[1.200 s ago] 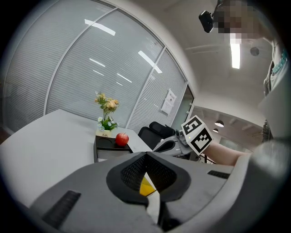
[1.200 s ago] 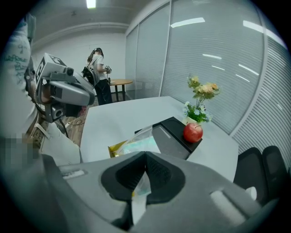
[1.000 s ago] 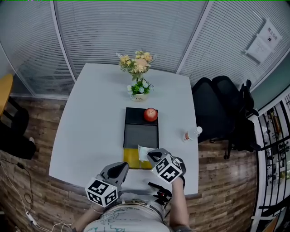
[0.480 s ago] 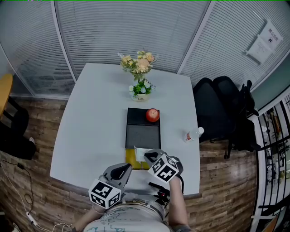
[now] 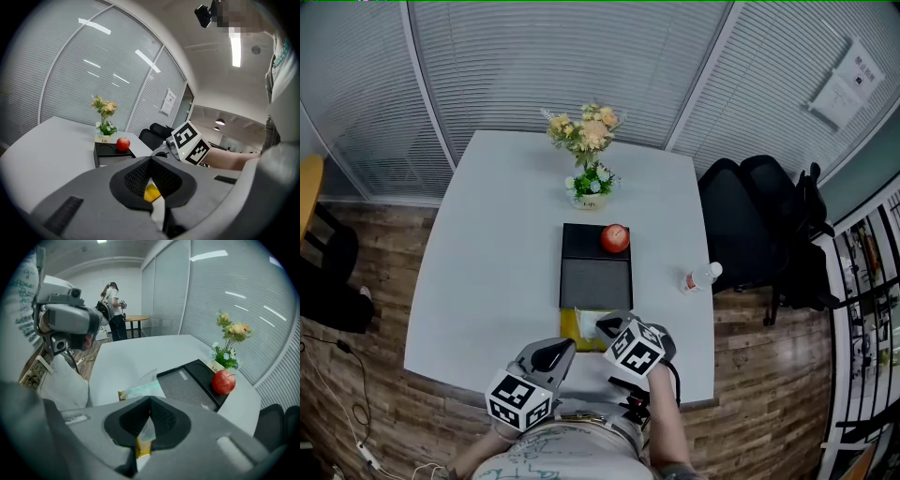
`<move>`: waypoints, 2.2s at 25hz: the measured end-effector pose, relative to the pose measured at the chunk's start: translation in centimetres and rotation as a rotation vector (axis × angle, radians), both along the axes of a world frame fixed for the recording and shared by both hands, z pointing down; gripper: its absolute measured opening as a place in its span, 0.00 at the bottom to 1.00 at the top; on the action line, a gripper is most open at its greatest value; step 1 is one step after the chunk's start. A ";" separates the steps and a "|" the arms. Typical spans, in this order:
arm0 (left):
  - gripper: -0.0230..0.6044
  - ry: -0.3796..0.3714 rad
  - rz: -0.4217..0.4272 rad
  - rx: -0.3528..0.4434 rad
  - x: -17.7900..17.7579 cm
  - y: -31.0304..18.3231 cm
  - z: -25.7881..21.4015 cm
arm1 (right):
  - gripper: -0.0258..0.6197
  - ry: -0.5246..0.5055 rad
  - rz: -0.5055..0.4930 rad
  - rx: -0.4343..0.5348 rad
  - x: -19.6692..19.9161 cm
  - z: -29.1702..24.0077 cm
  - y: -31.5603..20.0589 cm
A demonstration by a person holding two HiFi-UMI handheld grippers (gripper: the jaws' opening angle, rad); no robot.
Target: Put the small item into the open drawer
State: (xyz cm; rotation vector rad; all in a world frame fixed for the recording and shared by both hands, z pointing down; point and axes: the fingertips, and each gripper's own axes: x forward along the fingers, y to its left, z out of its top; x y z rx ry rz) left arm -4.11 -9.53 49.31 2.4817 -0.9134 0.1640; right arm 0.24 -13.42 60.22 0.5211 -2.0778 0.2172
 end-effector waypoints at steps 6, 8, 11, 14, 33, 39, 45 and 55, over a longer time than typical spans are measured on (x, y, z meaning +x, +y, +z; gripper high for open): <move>0.03 0.015 0.004 -0.021 0.1 -0.3 0.2 | 0.04 0.013 -0.020 -0.018 -0.2 1.6 0.2; 0.03 0.022 0.000 -0.029 0.0 -0.5 0.3 | 0.04 0.016 -0.027 -0.024 -0.4 2.3 0.3; 0.03 0.030 -0.005 -0.045 -0.1 -0.6 0.5 | 0.04 0.027 -0.045 -0.038 -0.6 3.5 0.4; 0.03 0.034 -0.011 -0.050 -0.2 -0.8 0.7 | 0.04 0.039 -0.065 -0.052 -0.8 4.8 0.4; 0.03 0.021 -0.010 -0.058 -0.4 -1.0 1.0 | 0.04 0.115 -0.069 -0.104 -1.1 12.0 -0.4; 0.03 0.022 -0.014 -0.065 -0.4 -1.1 1.2 | 0.04 0.137 -0.065 -0.125 -1.1 13.0 -0.2; 0.03 0.022 -0.015 -0.071 -0.4 -1.2 1.3 | 0.05 0.136 -0.038 -0.140 -1.1 14.2 -0.4; 0.03 0.006 -0.021 -0.074 -0.4 -1.6 1.6 | 0.04 0.186 -0.036 -0.177 -1.3 14.8 -0.6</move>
